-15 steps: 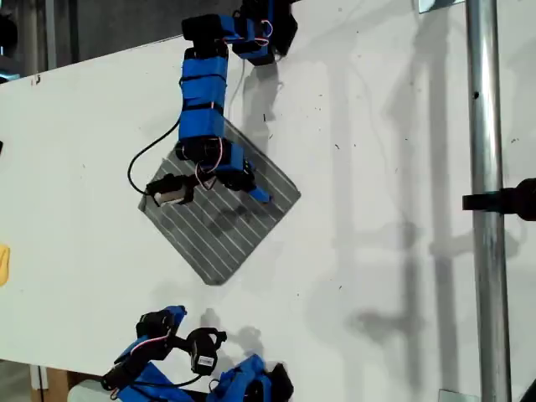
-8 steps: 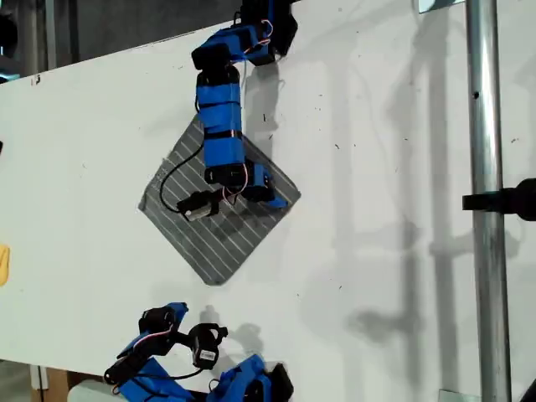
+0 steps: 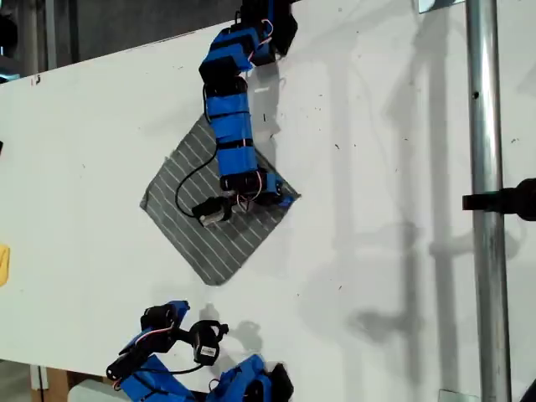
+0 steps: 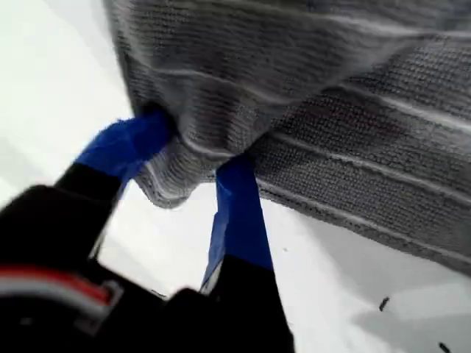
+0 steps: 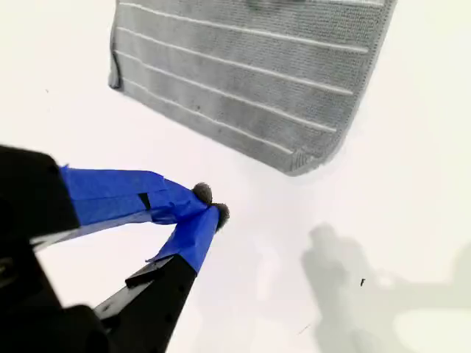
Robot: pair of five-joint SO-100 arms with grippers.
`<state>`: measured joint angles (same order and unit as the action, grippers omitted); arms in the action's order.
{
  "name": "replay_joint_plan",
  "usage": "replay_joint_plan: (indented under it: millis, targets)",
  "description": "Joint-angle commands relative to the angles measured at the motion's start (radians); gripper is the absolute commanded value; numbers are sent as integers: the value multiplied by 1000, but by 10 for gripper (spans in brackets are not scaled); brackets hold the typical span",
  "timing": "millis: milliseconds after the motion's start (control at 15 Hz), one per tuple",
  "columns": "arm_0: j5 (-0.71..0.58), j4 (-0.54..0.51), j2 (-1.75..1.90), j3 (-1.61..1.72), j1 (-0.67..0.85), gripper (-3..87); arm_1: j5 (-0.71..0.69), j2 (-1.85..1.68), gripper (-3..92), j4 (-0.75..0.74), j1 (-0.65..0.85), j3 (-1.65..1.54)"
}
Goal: Grasp corners of a towel and fold twice.
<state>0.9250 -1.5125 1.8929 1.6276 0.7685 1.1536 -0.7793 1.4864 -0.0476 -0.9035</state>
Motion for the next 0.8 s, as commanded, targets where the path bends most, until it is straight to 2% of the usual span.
replay_joint_plan:
  millis: [0,133,200,267,333,533,733]
  targets:
    - [-2,14,5,-8,9,-27,15,-12,-2,-5,8,26]
    - [-15,25,-2,2,-8,0,8,-15,-2,-6,5,26]
    - [-34,25,-12,-2,-21,101,9,-15,-2,-8,3,26]
    - [-55,25,-25,-14,-38,242,11,-15,-2,-11,2,26]
    - [-83,32,-35,-26,-58,293,14,-15,-2,-15,-2,26]
    - [-126,63,-130,-57,-69,314,17,-29,-2,-26,-8,26]
    - [-121,160,-337,-26,-67,308,23,-49,-2,-28,-17,20]
